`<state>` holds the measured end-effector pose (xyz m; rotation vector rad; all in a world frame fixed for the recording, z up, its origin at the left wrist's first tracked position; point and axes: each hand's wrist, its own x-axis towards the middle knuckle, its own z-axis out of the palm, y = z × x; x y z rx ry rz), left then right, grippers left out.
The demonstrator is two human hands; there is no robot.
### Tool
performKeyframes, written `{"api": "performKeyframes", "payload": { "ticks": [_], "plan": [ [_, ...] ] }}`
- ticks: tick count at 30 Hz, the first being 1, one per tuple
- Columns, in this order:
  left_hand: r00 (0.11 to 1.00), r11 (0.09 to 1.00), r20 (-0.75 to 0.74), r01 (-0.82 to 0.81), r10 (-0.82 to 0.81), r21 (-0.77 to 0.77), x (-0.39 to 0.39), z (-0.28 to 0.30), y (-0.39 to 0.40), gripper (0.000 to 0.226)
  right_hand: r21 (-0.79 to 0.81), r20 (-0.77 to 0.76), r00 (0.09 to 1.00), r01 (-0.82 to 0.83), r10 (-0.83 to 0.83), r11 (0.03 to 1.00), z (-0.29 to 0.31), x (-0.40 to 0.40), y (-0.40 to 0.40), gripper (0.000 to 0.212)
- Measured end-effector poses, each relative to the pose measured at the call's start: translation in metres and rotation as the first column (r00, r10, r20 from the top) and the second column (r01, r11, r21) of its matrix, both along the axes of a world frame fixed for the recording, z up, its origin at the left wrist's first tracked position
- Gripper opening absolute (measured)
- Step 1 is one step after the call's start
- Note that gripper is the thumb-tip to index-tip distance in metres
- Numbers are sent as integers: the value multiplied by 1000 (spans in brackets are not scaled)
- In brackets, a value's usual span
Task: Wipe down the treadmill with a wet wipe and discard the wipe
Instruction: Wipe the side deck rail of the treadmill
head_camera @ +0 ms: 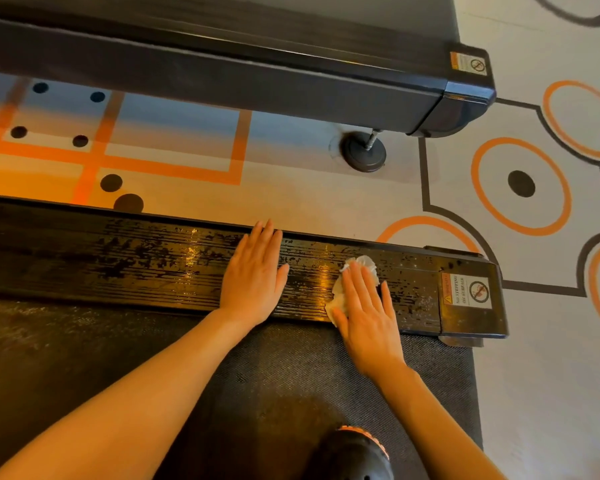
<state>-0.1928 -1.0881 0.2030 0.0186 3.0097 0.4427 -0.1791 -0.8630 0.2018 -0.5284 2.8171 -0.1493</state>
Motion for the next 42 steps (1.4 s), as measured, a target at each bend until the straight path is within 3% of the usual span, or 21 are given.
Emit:
{"api": "performKeyframes", "payload": {
  "ticks": [6, 9, 15, 25, 34, 42],
  "plan": [
    [995, 995, 0, 96, -96, -5, -4, -4, 29, 63, -24, -22, 995, 100, -101, 995, 2, -32, -22, 71],
    [995, 994, -10, 99, -99, -53, -1, -7, 29, 63, 0, -86, 987, 134, -134, 991, -4, -7, -16, 68],
    [995, 991, -22, 95, -97, -93, 1, -7, 30, 63, 41, -76, 982, 174, -171, 984, -9, 36, 2, 65],
    [994, 992, -19, 105, -106, -67, 0, -9, 30, 62, -17, -15, 968, 249, -249, 968, 1, -36, -20, 63],
    [994, 990, -37, 104, -107, -93, 1, -8, 30, 63, -80, -92, 931, 348, -354, 934, -9, 47, -18, 62],
    [994, 992, -35, 102, -105, -77, -1, -9, 30, 64, -71, -66, 934, 346, -350, 936, -4, -32, -8, 64]
  ]
}}
